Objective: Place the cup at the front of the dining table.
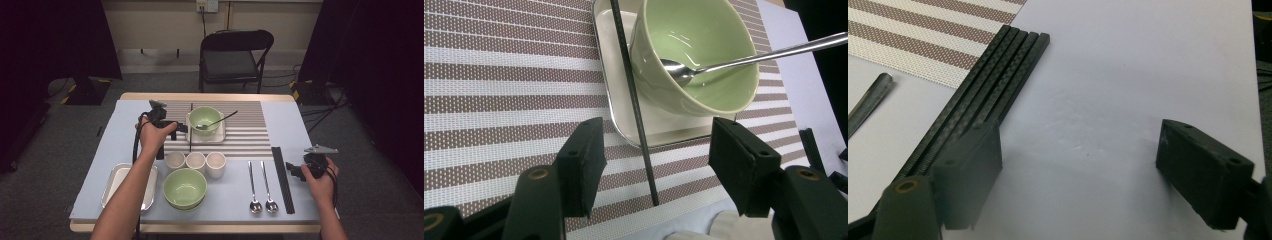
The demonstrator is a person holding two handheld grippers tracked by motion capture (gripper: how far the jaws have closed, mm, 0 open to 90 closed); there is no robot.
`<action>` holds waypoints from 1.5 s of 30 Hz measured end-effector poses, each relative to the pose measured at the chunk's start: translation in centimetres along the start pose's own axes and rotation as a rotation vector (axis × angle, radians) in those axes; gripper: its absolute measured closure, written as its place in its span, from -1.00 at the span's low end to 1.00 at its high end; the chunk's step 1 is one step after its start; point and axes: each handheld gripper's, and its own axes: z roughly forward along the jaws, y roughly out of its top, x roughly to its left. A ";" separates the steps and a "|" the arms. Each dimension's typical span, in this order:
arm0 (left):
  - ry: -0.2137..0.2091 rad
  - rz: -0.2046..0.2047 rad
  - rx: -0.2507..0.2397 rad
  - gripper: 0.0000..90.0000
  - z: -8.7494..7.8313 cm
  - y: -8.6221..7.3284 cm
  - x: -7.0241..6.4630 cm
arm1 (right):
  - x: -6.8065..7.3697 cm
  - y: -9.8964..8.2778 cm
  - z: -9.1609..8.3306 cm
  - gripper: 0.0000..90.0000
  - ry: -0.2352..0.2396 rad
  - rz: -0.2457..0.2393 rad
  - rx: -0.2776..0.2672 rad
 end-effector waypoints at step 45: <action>-0.006 0.073 -0.006 -0.13 -2.4 -1.3 -0.3 | 0.2 0.7 -0.8 -0.43 0.058 0.071 -0.024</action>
